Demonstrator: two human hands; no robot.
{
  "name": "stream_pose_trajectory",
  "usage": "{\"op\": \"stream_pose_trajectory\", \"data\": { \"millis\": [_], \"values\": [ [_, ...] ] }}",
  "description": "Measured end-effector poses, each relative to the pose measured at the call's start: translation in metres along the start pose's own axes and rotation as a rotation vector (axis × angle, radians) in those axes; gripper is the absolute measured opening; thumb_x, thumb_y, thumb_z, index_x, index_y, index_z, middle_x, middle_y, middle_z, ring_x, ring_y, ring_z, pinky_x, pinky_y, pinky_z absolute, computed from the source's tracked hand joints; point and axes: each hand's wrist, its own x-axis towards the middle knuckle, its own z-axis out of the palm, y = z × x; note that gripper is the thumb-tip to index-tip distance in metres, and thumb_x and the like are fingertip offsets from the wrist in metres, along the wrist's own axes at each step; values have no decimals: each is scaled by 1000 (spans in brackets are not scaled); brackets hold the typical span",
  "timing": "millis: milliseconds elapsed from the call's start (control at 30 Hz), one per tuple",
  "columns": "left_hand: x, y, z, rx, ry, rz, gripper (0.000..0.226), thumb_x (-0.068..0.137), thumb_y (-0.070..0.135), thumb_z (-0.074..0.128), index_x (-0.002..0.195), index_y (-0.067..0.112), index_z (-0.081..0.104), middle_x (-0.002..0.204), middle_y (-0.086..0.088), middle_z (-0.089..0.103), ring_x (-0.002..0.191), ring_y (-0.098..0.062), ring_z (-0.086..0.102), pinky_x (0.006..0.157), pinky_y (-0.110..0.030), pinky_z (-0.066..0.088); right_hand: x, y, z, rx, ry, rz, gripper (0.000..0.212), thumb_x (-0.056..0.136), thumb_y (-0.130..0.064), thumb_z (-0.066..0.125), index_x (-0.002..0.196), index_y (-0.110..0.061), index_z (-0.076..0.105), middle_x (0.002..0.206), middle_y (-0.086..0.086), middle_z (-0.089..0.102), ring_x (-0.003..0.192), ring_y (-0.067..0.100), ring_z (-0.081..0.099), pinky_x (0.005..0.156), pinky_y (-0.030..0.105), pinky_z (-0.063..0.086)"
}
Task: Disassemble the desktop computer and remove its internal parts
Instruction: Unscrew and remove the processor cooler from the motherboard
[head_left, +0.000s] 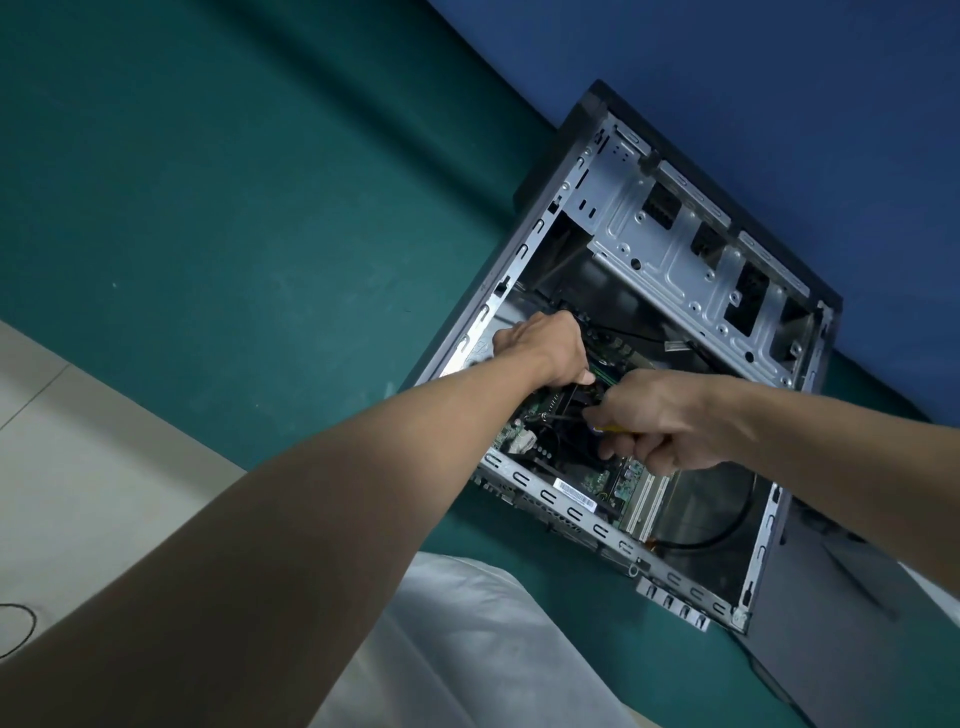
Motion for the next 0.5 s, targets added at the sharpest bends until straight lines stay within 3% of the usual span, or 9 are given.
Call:
{"op": "stream_pose_trajectory", "data": {
  "millis": [67, 133, 233, 300, 367, 400, 500],
  "values": [
    [-1, 0, -1, -3, 9, -1, 19, 83, 33, 75, 101, 27, 76, 110, 6, 71, 107, -20, 60, 92, -36, 45, 1, -6, 5, -310, 146, -88, 23, 101, -21, 41, 92, -4, 55, 55, 5, 52, 43, 13, 36, 39, 19, 27],
    [-5, 2, -2, -1, 11, 3, 15, 84, 20, 71, 96, 25, 77, 105, 6, 72, 103, -20, 61, 88, -35, 45, -8, -11, 9, -807, 300, -233, 26, 100, -24, 41, 99, -5, 59, 67, 4, 49, 61, 19, 50, 48, 23, 37],
    [-7, 3, -7, 16, 8, 2, 20, 79, 4, 53, 72, 16, 68, 82, 2, 67, 92, -24, 63, 78, -35, 40, -21, -19, 17, -1557, 500, -567, 25, 100, -23, 36, 87, -16, 56, 66, -4, 42, 60, 18, 46, 55, 30, 37],
    [-8, 4, -9, 2, -1, -4, 21, 77, 2, 48, 65, 15, 59, 80, -2, 63, 91, -28, 62, 76, -37, 36, -27, -19, 23, -1807, 507, -753, 27, 101, -22, 29, 77, -19, 40, 63, -2, 36, 54, 14, 37, 53, 29, 33],
    [-7, 4, -8, 0, 9, 1, 21, 77, 3, 48, 65, 16, 59, 84, -6, 66, 92, -29, 63, 76, -36, 38, -25, -14, 16, -1778, 515, -808, 25, 99, -19, 35, 74, -19, 36, 63, 0, 37, 58, 18, 43, 56, 32, 37],
    [-6, 4, -6, 4, 19, 3, 21, 79, 5, 52, 66, 18, 61, 88, -5, 68, 93, -28, 64, 76, -35, 39, -21, -10, 9, -1651, 518, -793, 23, 96, -18, 43, 73, -16, 40, 63, -1, 41, 60, 20, 48, 56, 31, 40],
    [0, 0, -2, -16, 30, 1, 11, 82, 22, 72, 92, 25, 76, 102, 4, 72, 99, -22, 62, 84, -34, 44, -10, 1, -4, -961, 421, -578, 26, 90, -30, 62, 78, -7, 65, 60, 0, 57, 54, 16, 54, 51, 26, 43]
  ]
}}
